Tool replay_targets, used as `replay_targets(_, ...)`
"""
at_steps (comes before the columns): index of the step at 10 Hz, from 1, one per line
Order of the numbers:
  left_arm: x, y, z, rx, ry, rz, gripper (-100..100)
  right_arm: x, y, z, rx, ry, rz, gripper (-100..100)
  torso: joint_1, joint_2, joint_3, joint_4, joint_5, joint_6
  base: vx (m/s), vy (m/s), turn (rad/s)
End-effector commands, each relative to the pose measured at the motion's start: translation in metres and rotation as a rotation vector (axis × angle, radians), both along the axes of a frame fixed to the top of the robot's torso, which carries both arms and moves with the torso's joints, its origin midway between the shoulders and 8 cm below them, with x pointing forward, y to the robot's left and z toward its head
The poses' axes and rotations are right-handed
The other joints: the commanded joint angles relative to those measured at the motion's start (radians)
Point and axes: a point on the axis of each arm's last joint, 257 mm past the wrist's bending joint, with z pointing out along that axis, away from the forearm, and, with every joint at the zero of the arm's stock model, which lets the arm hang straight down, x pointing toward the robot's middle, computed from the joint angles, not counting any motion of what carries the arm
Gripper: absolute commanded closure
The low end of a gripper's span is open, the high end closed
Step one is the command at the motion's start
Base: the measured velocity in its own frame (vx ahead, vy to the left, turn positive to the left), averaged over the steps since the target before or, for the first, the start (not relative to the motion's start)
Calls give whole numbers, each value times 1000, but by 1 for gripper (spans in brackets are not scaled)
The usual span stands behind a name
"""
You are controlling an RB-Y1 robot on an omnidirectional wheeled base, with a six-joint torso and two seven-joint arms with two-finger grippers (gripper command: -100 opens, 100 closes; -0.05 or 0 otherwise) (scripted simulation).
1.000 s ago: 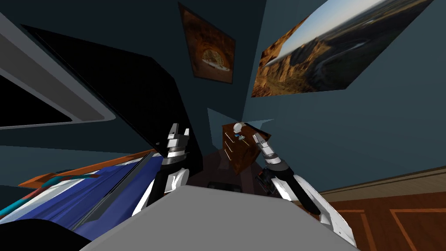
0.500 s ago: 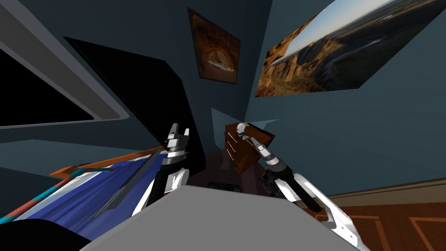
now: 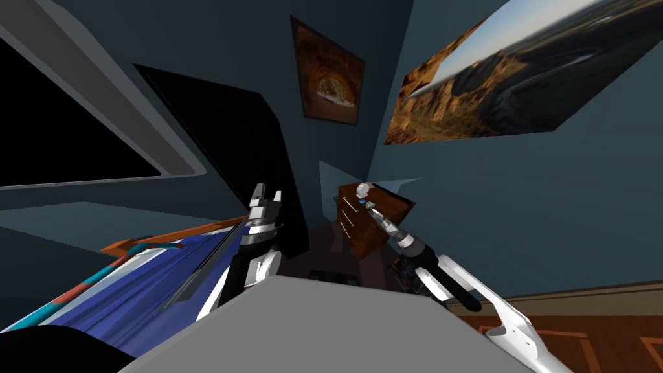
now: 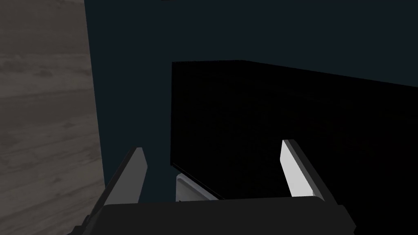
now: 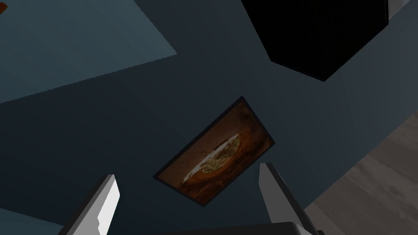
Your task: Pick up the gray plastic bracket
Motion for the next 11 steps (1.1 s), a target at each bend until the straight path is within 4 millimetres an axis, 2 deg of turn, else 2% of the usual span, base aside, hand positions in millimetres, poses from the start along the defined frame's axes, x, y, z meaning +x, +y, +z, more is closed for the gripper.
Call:
replay_targets(1, 0, 0, 0, 0, 0, 0, 0, 2, -4, -18, -84, 17, 10, -100, 0, 0, 0, 0, 0, 0, -10, 78, 101)
replay_targets(2, 0, 0, 0, 0, 0, 0, 0, 1, -5, -20, -106, 20, 18, -100, 1, 0, 0, 0, 0, 0, -12, 67, 39)
replay_targets(3, 0, 0, 0, 0, 0, 0, 0, 2, -11, -36, -174, 32, 22, -100, 0, 0, 0, 0, 0, 0, -8, 78, 85)
replay_targets(4, 0, 0, 0, 0, 0, 0, 0, 2, -13, -37, -197, 35, 30, -100, 1, 0, 0, 0, 0, 0, -2, 62, 37)
replay_targets(5, 0, 0, 0, 0, 0, 0, 0, 2, -20, -54, -269, 46, 34, -100, 0, 0, 0, 0, 0, 0, 12, 64, 72)
replay_targets(6, 0, 0, 0, 0, 0, 0, 0, 2, -22, -55, -290, 48, 41, -100, 0, -1, -1, 0, 0, 0, 7, 54, 47)
replay_targets(7, 0, 0, 0, 0, 0, 0, 0, 2, -31, -71, -363, 58, 44, -100, -1, -1, -1, 0, 0, 0, 6, 69, 102)
replay_targets(8, 0, 0, 0, 0, 0, 0, 0, 1, -34, -71, -385, 60, 52, -100, 0, -1, -1, 0, 0, 0, 15, 59, 42)
replay_targets(9, 0, 0, 0, 0, 0, 0, 0, 1, -44, -87, -460, 69, 54, -100, -1, -1, -1, 0, 0, 0, 25, 67, 72)
replay_targets(10, 0, 0, 0, 0, 0, 0, 0, 1, -47, -88, -483, 71, 62, -100, 0, -2, -1, 0, 0, 0, 28, 52, 52)
replay_targets(11, 0, 0, 0, 0, 0, 0, 0, 0, -60, -103, -562, 79, 65, -100, -1, -2, -1, 0, 0, 0, 34, 55, 97)
